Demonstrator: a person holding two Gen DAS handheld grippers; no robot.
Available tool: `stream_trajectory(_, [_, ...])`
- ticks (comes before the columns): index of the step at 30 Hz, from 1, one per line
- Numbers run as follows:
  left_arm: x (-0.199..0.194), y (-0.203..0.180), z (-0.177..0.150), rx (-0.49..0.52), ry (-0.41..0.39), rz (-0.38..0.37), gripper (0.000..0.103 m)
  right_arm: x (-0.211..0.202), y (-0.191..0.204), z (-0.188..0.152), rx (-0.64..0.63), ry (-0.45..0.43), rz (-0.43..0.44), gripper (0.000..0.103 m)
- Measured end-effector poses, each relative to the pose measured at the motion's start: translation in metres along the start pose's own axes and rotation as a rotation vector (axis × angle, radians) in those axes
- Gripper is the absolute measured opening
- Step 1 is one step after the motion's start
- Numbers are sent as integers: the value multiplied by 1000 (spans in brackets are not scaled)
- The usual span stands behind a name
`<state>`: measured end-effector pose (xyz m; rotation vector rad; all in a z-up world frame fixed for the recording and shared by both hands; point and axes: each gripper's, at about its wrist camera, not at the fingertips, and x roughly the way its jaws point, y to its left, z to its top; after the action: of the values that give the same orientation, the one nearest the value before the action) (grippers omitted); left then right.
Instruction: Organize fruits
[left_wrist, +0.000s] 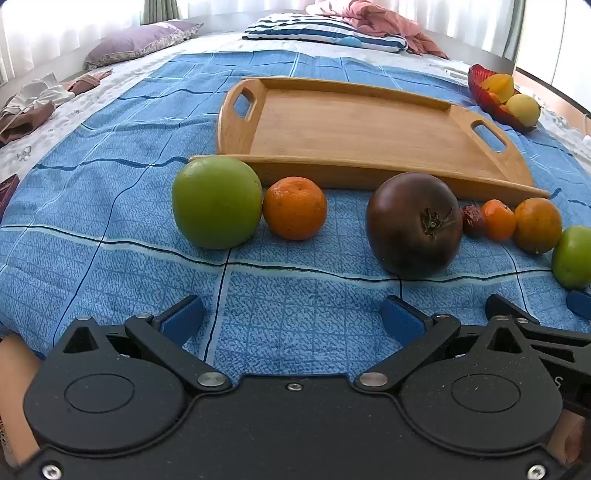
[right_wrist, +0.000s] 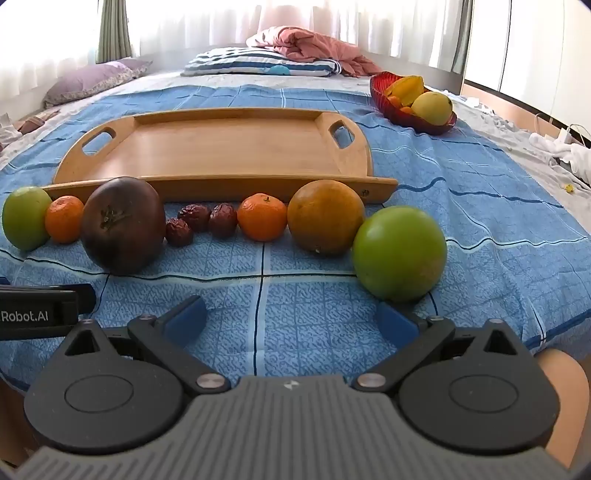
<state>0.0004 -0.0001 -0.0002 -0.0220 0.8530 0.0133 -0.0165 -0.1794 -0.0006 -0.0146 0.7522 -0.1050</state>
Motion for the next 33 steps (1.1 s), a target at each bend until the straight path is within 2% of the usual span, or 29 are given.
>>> stream_trajectory(33, [1, 1, -2, 0, -19, -5, 103, 0, 1, 1, -2, 2, -3, 103])
